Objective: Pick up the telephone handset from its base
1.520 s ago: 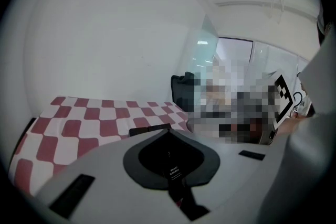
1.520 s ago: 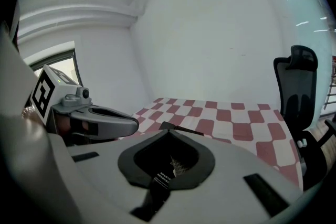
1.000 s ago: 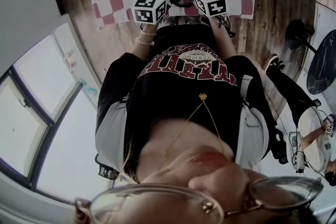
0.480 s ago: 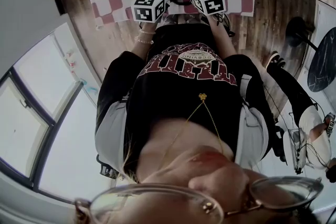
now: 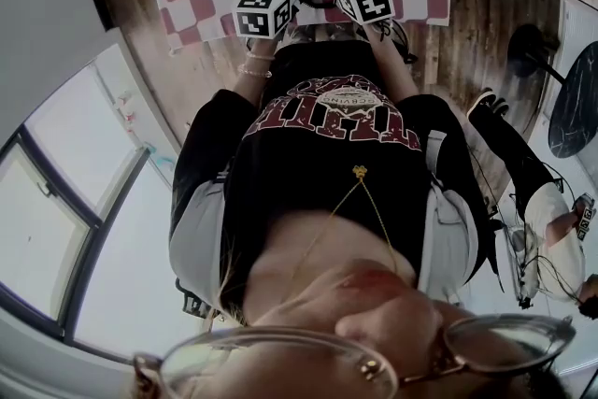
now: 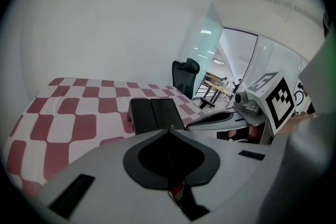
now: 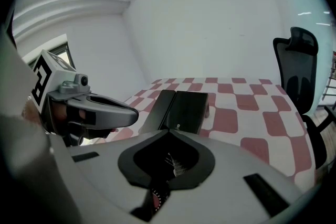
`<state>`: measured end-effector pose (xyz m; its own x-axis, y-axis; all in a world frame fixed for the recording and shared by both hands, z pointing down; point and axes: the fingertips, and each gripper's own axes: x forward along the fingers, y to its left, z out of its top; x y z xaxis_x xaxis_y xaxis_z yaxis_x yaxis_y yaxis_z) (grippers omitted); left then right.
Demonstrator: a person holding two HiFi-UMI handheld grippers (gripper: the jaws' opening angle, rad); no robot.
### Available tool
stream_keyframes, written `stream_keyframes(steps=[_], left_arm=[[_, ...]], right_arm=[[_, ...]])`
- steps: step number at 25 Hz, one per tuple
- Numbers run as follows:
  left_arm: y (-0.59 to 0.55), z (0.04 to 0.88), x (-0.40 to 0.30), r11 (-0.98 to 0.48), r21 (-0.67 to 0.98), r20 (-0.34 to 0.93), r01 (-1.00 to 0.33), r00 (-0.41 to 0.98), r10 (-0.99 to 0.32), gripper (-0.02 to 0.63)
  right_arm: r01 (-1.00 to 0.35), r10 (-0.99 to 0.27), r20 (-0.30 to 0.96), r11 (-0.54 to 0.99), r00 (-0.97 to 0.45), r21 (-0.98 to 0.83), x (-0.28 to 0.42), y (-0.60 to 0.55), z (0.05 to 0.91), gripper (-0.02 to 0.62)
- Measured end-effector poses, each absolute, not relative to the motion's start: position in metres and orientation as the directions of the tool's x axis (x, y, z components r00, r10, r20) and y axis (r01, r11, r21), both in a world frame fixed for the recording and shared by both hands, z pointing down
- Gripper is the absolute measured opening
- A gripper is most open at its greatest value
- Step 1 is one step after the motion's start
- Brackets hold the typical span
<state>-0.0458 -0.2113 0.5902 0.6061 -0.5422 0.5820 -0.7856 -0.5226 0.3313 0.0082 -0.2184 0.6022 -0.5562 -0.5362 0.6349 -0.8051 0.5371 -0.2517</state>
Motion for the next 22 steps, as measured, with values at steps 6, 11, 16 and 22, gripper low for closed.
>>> stream_keyframes(steps=[6, 11, 16, 22], left_arm=[[-0.21, 0.597, -0.047, -0.518, 0.329, 0.596, -0.789, 0.599, -0.534, 0.009], [-0.21, 0.604, -0.048, -0.515, 0.334, 0.607, -0.79, 0.598, -0.523, 0.01], [-0.209, 0.608, -0.049, -0.511, 0.335, 0.615, -0.791, 0.595, -0.517, 0.009], [-0.209, 0.615, -0.052, -0.517, 0.343, 0.623, -0.784, 0.602, -0.5, 0.009]], right_arm=[[-0.806, -0.524, 0.649, 0.534, -0.552, -0.255, 0.008, -0.216, 0.61, 0.018], [-0.806, -0.514, 0.658, 0.534, -0.551, -0.257, 0.006, -0.217, 0.614, 0.018], [-0.806, -0.51, 0.662, 0.533, -0.549, -0.258, 0.007, -0.217, 0.616, 0.018], [-0.812, -0.504, 0.675, 0.523, -0.539, -0.258, 0.009, -0.216, 0.622, 0.018]])
